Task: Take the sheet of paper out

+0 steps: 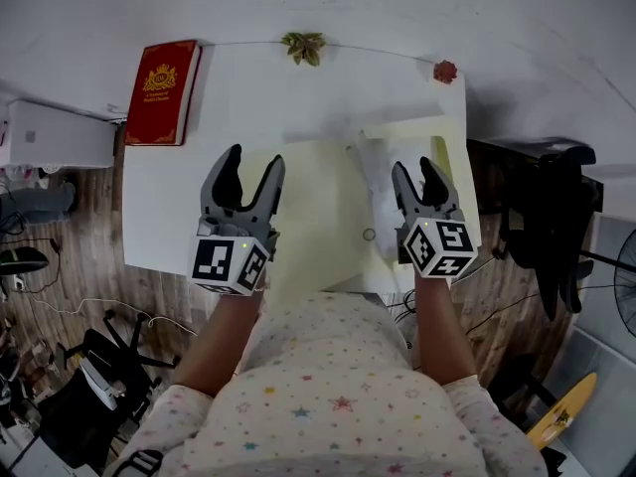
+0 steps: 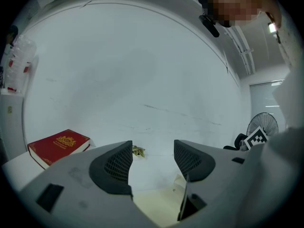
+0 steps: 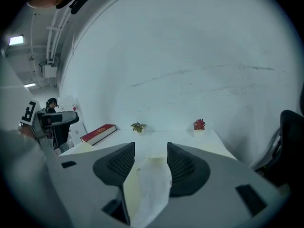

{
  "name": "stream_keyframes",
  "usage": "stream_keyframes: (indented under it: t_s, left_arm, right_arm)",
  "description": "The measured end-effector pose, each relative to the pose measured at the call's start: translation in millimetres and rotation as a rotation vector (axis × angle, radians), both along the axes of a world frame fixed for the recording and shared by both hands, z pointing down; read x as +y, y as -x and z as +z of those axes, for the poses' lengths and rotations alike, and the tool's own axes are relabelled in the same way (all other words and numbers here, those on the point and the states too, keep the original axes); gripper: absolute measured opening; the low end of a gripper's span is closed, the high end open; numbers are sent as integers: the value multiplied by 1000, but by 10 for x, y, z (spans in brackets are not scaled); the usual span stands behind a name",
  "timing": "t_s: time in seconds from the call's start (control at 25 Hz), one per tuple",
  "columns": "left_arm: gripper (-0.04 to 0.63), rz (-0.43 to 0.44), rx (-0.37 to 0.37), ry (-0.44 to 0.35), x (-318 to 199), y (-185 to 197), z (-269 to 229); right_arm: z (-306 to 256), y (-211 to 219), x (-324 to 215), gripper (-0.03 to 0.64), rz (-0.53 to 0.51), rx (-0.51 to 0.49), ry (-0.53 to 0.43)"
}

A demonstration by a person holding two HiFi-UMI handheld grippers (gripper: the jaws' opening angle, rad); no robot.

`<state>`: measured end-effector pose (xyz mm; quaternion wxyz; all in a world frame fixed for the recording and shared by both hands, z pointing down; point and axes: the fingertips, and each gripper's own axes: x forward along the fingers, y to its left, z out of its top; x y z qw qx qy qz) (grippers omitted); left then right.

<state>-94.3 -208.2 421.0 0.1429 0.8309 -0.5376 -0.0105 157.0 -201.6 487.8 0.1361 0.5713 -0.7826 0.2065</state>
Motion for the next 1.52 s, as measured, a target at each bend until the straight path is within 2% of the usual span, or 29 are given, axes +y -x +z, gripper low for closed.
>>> stream_keyframes:
  t_s: [0.28,0.92,1.52]
  left_arm:
    - [256,6,-7,20,54,-36,140]
    - [256,17,-15,64,133,-125,324]
    - [256,6,-19,70,127,-98,342]
  right_arm:
    - [459,138,127,184,-66,52,118]
    - [1312,278,354,179,-170,244,337]
    - [1457,352,366,180,-216,320,365]
